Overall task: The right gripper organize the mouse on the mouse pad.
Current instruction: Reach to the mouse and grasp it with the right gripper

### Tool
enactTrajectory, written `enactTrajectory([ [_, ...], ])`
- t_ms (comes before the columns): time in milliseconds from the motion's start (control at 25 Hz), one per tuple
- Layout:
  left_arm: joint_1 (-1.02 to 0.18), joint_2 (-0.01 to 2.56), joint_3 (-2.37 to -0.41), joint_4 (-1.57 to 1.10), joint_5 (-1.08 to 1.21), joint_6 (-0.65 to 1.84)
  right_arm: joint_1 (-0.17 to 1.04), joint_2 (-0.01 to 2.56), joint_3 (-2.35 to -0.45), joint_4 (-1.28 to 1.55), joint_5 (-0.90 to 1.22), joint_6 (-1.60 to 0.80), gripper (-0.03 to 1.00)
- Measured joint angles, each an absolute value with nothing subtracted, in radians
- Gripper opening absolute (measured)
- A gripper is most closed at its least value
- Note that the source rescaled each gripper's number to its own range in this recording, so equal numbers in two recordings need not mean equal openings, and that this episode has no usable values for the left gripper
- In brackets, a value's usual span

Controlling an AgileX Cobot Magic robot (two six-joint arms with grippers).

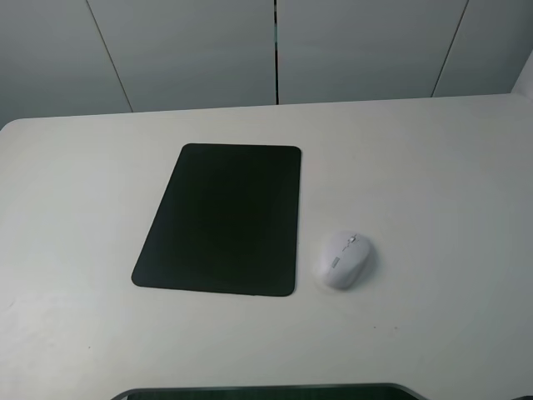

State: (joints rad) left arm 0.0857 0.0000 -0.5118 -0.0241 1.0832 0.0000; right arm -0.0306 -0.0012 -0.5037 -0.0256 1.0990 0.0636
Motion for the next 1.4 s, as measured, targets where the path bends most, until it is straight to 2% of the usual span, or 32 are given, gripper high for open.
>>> enactTrajectory([
  [320, 0.086, 0.000, -0.512, -0.024, 1.083, 0.000, -0.031, 0.001, -0.506, 0.000, 1.105, 0.027, 1.00],
  [520, 0.086, 0.000, -0.512, -0.024, 1.083, 0.000, -0.031, 0.105, -0.558, 0.019, 1.121, -0.046, 1.00],
  [1040, 0.086, 0.000, -0.512, -0.024, 1.083, 0.000, -0.031, 0.649, -0.754, 0.133, 1.080, -0.054, 1.00],
  [1400, 0.086, 0.000, -0.512, -0.024, 1.083, 0.000, -0.031, 0.988, -0.842, 0.354, 1.080, -0.056, 1.00],
])
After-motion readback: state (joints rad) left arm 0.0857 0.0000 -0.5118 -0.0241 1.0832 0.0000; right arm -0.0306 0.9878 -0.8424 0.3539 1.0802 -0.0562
